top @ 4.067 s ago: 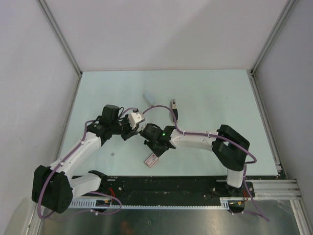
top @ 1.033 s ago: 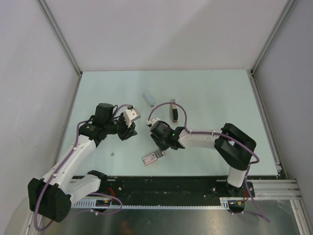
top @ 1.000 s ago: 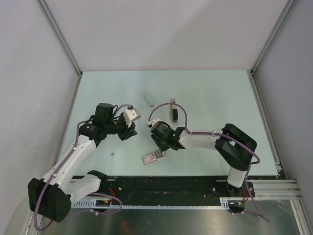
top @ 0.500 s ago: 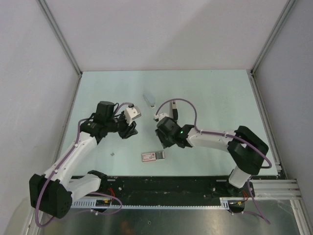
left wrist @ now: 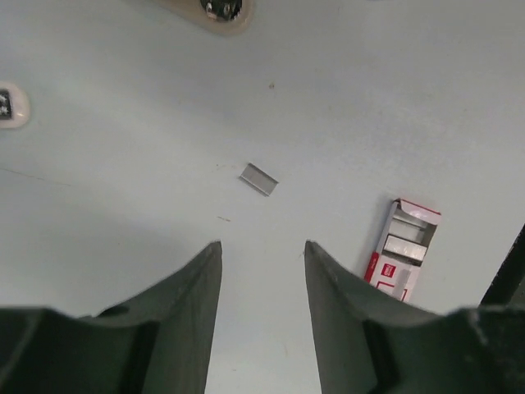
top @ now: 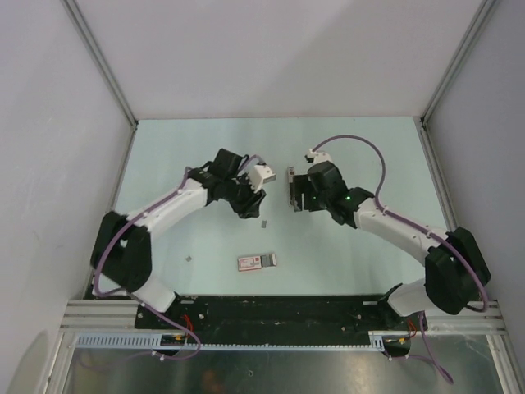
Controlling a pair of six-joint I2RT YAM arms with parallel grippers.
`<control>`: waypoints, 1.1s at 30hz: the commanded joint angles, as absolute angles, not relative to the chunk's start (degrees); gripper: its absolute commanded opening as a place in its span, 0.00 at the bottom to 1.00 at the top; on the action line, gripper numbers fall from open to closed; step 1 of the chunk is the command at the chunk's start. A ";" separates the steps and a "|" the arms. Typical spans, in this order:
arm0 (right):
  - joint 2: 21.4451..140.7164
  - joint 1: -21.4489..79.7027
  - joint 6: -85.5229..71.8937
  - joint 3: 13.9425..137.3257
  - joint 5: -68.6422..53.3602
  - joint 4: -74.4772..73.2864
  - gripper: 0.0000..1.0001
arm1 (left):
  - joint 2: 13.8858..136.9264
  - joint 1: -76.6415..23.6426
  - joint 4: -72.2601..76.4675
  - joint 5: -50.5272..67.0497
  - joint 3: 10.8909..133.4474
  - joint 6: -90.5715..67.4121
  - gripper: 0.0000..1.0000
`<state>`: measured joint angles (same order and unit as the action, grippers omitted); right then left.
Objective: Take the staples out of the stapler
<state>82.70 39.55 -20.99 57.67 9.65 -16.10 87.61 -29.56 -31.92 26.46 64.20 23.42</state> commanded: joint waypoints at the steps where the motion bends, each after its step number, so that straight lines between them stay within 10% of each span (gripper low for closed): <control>1: 76.87 35.09 -21.47 55.21 8.28 -15.91 0.74 | 94.26 -32.69 -32.37 22.04 69.21 18.24 0.52; 33: 72.73 33.42 -20.59 47.70 6.20 -7.43 0.75 | 107.95 -38.48 -31.82 4.35 74.57 -14.97 0.53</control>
<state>72.44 32.75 -20.97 47.68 6.11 -10.63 107.92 -38.11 -32.29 5.98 72.03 -11.49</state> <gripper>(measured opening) 0.746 0.505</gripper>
